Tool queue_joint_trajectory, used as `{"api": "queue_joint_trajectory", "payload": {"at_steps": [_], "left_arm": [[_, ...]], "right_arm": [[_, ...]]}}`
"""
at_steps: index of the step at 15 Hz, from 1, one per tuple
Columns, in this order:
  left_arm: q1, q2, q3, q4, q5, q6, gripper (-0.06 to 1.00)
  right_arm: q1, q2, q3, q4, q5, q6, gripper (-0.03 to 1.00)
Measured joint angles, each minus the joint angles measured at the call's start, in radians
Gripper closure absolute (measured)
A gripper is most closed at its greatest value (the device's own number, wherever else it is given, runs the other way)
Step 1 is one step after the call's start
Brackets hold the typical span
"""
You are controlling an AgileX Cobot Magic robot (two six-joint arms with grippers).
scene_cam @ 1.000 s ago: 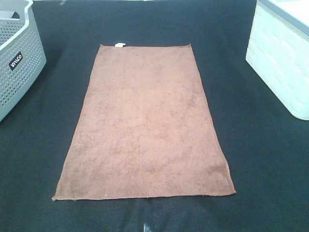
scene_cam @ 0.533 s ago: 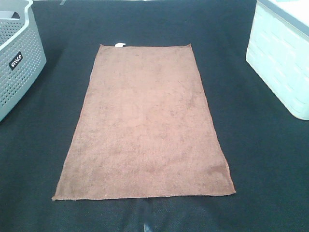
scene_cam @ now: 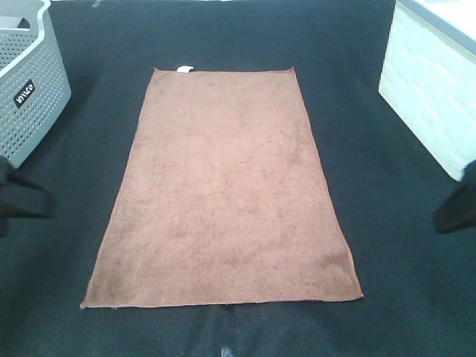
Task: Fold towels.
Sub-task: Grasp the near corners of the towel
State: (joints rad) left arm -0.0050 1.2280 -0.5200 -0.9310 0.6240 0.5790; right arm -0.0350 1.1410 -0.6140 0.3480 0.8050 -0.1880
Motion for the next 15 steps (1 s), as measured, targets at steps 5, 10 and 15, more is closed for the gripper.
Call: {"api": "queue_joint_trajectory", "payload": {"at_steps": [5, 10, 15], "left_arm": [[0.0, 0.297, -0.002, -0.316, -0.005, 0.344, 0.21], [0.0, 0.484, -0.004, -0.497, -0.039, 0.535, 0.21], [0.0, 0.598, -0.005, -0.648, -0.04, 0.7, 0.21]], "right_arm": [[0.0, 0.25, -0.001, 0.298, -0.102, -0.273, 0.13], [0.0, 0.454, -0.002, 0.537, -0.16, -0.512, 0.16], [0.113, 0.596, -0.003, 0.681, -0.258, -0.661, 0.21]]}}
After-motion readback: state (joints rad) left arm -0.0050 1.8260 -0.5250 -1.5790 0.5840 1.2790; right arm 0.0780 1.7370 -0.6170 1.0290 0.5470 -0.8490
